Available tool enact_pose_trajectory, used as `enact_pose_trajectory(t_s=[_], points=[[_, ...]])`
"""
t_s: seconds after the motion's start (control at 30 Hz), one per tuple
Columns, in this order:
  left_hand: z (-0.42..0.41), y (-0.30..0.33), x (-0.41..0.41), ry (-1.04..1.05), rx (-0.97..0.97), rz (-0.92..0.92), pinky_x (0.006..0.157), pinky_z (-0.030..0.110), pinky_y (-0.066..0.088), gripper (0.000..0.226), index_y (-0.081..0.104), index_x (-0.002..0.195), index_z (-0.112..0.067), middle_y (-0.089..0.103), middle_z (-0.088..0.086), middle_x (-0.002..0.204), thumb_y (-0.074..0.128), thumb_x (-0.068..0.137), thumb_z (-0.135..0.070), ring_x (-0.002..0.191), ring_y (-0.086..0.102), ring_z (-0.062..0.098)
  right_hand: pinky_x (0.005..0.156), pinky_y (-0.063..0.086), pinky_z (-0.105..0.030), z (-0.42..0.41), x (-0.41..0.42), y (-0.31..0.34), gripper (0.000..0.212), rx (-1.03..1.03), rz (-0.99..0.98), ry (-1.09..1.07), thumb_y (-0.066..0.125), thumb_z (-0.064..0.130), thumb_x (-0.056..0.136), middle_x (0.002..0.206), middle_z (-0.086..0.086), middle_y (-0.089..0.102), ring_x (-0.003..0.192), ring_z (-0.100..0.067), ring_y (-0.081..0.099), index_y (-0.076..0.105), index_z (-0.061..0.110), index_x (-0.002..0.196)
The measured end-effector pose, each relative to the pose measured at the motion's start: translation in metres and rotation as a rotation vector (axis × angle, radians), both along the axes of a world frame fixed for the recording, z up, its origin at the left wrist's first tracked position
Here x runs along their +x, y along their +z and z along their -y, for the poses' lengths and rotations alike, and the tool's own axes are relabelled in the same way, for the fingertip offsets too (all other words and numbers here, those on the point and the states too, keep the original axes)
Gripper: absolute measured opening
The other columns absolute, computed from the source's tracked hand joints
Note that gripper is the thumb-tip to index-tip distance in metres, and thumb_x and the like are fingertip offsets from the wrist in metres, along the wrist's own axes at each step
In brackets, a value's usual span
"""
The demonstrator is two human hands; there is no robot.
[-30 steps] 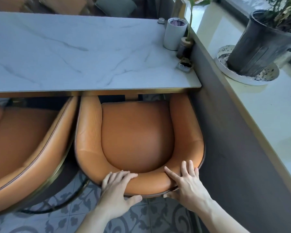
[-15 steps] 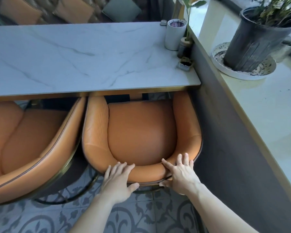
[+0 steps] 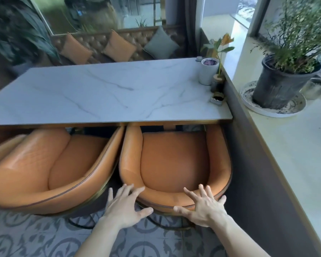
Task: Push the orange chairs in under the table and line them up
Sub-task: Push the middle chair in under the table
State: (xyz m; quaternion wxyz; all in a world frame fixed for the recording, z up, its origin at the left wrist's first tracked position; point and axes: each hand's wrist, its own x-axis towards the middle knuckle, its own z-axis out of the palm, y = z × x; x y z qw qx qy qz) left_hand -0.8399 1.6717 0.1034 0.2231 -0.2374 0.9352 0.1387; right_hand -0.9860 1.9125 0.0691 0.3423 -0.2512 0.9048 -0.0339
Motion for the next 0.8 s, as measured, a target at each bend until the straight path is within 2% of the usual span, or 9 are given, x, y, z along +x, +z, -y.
enact_pose_trajectory(t_s=[0.13,0.37,0.8], points=[[0.017,0.025,0.015,0.042,-0.029,-0.054,0.119,0.056,-0.01,0.097,0.004,0.149,-0.055,0.0,-0.01,0.165,0.037,0.066,-0.094,0.15,-0.009,0.015,0.113,0.0,-0.08,0.018,0.011,0.026,0.117,-0.023,-0.013,-0.006,0.014,0.113,0.049,0.172,-0.005,-0.007,0.158,-0.029,-0.012,0.004,0.061,0.153],[0.068,0.056,0.063,0.124,-0.081,-0.199,0.118,0.057,-0.011,0.104,0.0,0.147,-0.057,-0.006,-0.009,0.165,0.036,0.059,-0.098,0.15,-0.014,0.017,0.112,-0.003,-0.08,0.066,0.052,0.066,0.116,-0.015,-0.086,0.026,0.016,0.112,0.05,0.172,-0.004,-0.014,0.157,-0.029,-0.017,0.001,0.062,0.153],[0.219,0.071,0.225,0.244,-0.087,-0.355,0.12,0.054,-0.004,0.104,-0.001,0.146,-0.059,-0.002,-0.008,0.165,0.038,0.058,-0.097,0.151,-0.003,0.019,0.11,-0.005,-0.081,0.207,0.184,0.1,0.12,-0.031,-0.188,0.068,0.015,0.113,0.046,0.17,0.0,-0.02,0.156,-0.028,-0.021,-0.008,0.061,0.152]])
